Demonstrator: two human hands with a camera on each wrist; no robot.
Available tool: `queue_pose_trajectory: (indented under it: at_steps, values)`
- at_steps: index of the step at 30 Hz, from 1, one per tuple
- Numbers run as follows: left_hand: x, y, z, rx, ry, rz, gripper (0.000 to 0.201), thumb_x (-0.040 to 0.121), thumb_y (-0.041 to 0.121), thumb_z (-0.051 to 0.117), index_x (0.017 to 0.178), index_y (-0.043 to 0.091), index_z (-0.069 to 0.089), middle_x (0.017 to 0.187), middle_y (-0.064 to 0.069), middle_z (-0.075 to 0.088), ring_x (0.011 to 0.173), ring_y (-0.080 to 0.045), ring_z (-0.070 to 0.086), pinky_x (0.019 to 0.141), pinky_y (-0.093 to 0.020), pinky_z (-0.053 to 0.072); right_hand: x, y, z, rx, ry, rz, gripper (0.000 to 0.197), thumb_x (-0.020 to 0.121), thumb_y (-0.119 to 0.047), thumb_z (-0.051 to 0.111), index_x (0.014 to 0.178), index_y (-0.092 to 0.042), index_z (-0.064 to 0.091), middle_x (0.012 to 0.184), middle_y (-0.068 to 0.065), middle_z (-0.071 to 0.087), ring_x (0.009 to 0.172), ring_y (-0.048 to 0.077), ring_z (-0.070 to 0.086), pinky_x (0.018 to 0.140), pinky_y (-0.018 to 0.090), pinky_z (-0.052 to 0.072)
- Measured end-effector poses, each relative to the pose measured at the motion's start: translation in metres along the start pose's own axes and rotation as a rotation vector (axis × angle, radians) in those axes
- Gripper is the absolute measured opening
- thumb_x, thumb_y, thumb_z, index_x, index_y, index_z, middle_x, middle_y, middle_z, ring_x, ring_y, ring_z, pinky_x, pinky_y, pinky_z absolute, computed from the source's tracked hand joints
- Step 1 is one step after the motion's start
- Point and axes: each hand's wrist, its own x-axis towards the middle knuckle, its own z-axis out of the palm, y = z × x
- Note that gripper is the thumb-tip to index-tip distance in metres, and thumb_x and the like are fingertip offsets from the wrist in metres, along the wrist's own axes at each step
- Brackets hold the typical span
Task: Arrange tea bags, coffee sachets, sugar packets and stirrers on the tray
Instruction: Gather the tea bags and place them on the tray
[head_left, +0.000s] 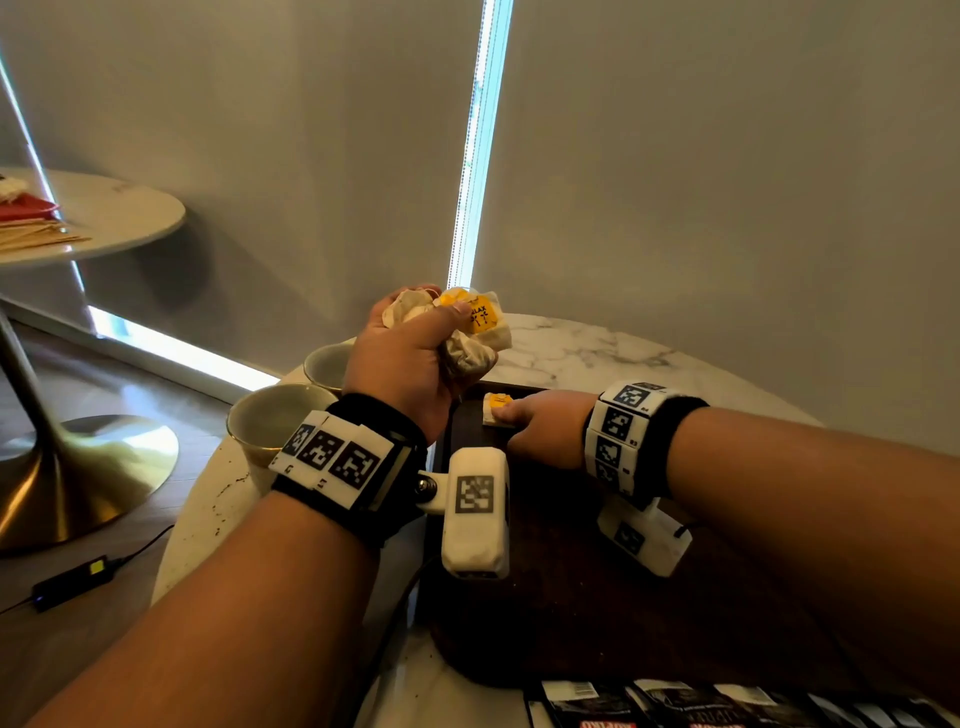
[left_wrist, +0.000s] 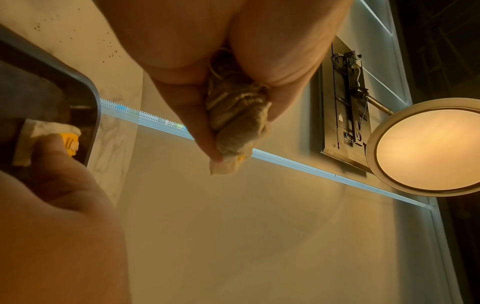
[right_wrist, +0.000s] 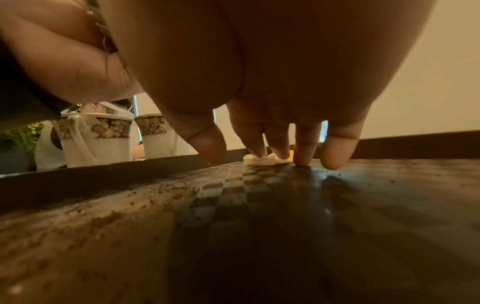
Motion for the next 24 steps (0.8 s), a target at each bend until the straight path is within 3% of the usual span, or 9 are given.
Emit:
queue_pose_trajectory:
  at_steps: [5, 8, 11, 13, 17, 21, 24]
  values:
    - [-0.003, 0.0, 0.002, -0.004, 0.006, 0.001, 0.043, 0.09, -0.001, 0.068, 0.129, 0.007, 0.053, 0.108, -0.02, 0.07, 0.072, -0.031, 0.075, 0.054, -0.035, 0.057, -0.005, 0.014, -0.011, 0.229, 0.197, -0.047, 0.042, 0.096, -0.026, 0.057, 0.137, -0.033, 0.058, 0.13, -0.004, 0.063, 0.114, 0.015, 0.058, 0.092, 0.026, 0.045]
    - [-0.005, 0.0, 0.003, 0.014, -0.02, -0.025, 0.037, 0.09, -0.003, 0.066, 0.122, 0.009, 0.054, 0.102, -0.019, 0.07, 0.069, -0.031, 0.075, 0.053, -0.035, 0.057, -0.016, 0.025, -0.028, 0.63, 0.431, -0.091, 0.016, 0.098, -0.029, 0.058, 0.107, -0.027, 0.07, 0.105, -0.003, 0.072, 0.096, 0.014, 0.066, 0.084, 0.032, 0.053]
    - [-0.006, 0.0, 0.004, 0.059, -0.036, -0.043, 0.038, 0.089, -0.001, 0.068, 0.123, 0.01, 0.054, 0.111, -0.024, 0.068, 0.072, -0.032, 0.075, 0.055, -0.037, 0.058, -0.031, 0.025, -0.043, 1.013, 0.542, -0.155, 0.018, 0.097, -0.036, 0.06, 0.099, -0.02, 0.067, 0.091, 0.002, 0.071, 0.084, 0.017, 0.069, 0.069, 0.032, 0.056]
    - [-0.007, -0.002, 0.003, 0.082, -0.046, -0.053, 0.041, 0.089, 0.001, 0.069, 0.127, 0.01, 0.054, 0.117, -0.025, 0.066, 0.078, -0.034, 0.075, 0.058, -0.038, 0.058, -0.039, 0.02, -0.048, 1.1, 0.513, -0.235, 0.021, 0.092, -0.034, 0.067, 0.106, -0.019, 0.063, 0.092, 0.005, 0.07, 0.082, 0.019, 0.069, 0.068, 0.034, 0.056]
    - [-0.007, -0.003, 0.003, 0.106, -0.074, -0.062, 0.045, 0.089, 0.004, 0.07, 0.131, 0.009, 0.053, 0.125, -0.028, 0.062, 0.087, -0.036, 0.073, 0.058, -0.037, 0.058, -0.045, 0.01, -0.045, 1.058, 0.401, -0.289, 0.039, 0.082, -0.021, 0.077, 0.116, -0.02, 0.056, 0.092, 0.007, 0.071, 0.08, 0.018, 0.07, 0.067, 0.034, 0.058]
    - [-0.004, -0.004, 0.002, 0.106, -0.083, -0.065, 0.046, 0.09, 0.005, 0.07, 0.132, 0.01, 0.052, 0.126, -0.028, 0.062, 0.084, -0.035, 0.073, 0.057, -0.037, 0.057, -0.042, 0.004, -0.04, 1.106, 0.392, -0.296, 0.036, 0.084, -0.008, 0.076, 0.112, -0.02, 0.057, 0.09, 0.009, 0.072, 0.075, 0.018, 0.07, 0.059, 0.029, 0.056]
    - [-0.001, -0.005, -0.001, 0.125, -0.08, -0.061, 0.046, 0.09, 0.008, 0.071, 0.132, 0.011, 0.052, 0.126, -0.028, 0.062, 0.088, -0.036, 0.072, 0.057, -0.037, 0.057, -0.041, 0.004, -0.04, 1.117, 0.408, -0.286, 0.037, 0.085, -0.005, 0.074, 0.115, -0.017, 0.056, 0.083, 0.005, 0.072, 0.073, 0.018, 0.07, 0.06, 0.03, 0.056]
